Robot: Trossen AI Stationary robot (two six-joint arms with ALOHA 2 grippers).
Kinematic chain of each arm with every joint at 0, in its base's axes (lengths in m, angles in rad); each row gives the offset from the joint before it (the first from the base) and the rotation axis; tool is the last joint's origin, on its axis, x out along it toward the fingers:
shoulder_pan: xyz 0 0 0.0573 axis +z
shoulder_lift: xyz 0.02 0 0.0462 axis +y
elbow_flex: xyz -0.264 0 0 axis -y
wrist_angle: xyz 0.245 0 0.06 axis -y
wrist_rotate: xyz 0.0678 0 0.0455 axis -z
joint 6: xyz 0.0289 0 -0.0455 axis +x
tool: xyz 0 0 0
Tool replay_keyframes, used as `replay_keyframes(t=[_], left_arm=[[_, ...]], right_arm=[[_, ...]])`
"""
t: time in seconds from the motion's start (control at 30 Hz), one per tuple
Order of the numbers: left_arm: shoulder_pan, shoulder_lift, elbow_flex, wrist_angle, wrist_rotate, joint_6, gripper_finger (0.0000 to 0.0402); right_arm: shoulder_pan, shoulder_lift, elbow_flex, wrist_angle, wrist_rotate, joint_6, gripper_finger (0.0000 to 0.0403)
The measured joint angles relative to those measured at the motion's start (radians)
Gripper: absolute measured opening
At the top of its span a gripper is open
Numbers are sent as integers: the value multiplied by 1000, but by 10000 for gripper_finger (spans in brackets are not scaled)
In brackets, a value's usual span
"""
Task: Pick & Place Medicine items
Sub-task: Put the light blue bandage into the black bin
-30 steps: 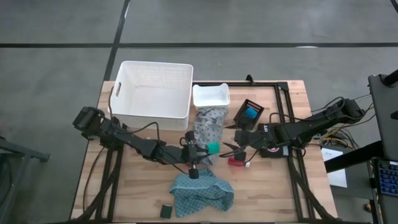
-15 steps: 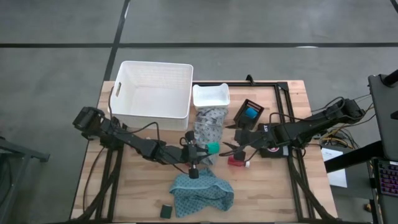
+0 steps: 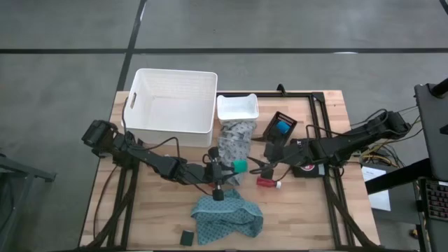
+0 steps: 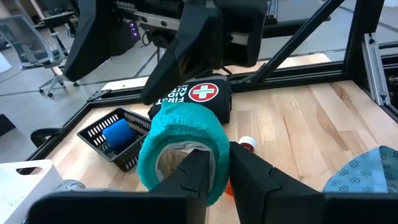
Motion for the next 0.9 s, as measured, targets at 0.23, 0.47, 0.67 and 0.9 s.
replay_keyframes(t=[0.23, 0.47, 0.67, 0.9], left_arm=[[0, 0, 0, -27, 0, 70, 58], [3, 0, 0, 6, 0, 165, 47], [31, 0, 0, 10, 14, 174, 47], [94, 0, 0, 15, 211, 176, 47]], right_arm=[[-1, 0, 0, -1, -13, 4, 317], [-1, 0, 0, -43, -16, 4, 299], [1, 0, 0, -48, -16, 4, 281], [5, -1, 0, -50, -64, -11, 260]])
